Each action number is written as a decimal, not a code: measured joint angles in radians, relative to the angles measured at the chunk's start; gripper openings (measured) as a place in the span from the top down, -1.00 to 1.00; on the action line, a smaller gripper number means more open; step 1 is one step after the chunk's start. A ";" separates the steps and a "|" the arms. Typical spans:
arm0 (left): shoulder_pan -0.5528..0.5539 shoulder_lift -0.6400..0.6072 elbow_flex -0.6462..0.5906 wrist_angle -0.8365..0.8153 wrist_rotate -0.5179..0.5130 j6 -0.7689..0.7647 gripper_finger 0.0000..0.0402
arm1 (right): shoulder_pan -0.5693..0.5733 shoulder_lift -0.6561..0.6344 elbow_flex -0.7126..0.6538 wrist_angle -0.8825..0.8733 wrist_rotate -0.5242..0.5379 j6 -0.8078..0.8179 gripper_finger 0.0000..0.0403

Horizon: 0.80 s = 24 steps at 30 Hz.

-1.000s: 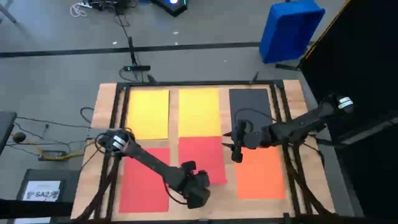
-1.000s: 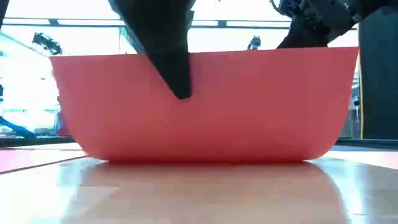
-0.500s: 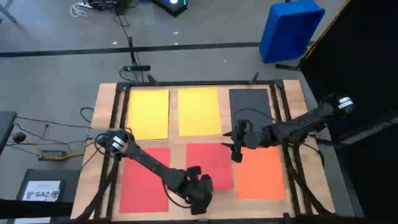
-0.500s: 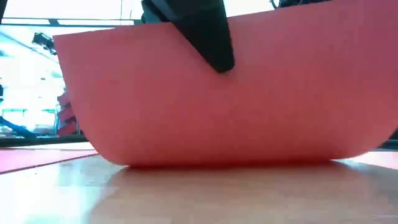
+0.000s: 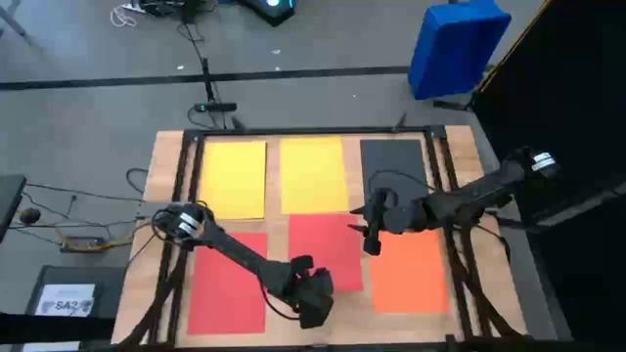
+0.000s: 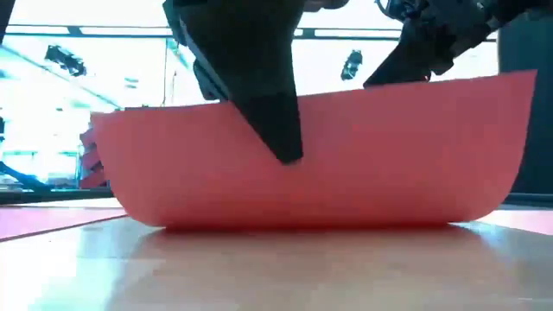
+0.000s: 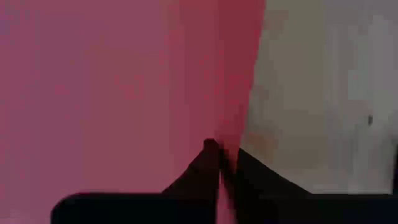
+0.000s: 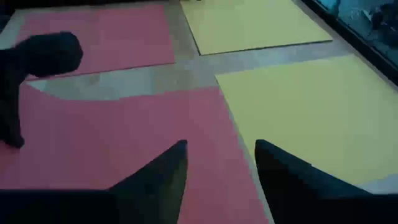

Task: Organize paper
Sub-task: Put the red paper to the bottom center of the table

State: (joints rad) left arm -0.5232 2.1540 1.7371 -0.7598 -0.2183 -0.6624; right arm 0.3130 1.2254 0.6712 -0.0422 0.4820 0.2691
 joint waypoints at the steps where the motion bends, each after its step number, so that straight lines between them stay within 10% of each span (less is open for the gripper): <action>1: -0.001 0.000 -0.003 0.013 0.004 0.000 1.00 | 0.000 0.000 0.000 0.000 0.000 0.000 0.19; 24: 0.000 0.000 -0.009 0.037 0.034 0.004 0.92 | 0.000 0.000 0.000 0.003 0.000 0.000 0.19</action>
State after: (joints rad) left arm -0.5232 2.1544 1.7283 -0.7227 -0.1841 -0.6582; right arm 0.3130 1.2252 0.6712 -0.0395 0.4820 0.2688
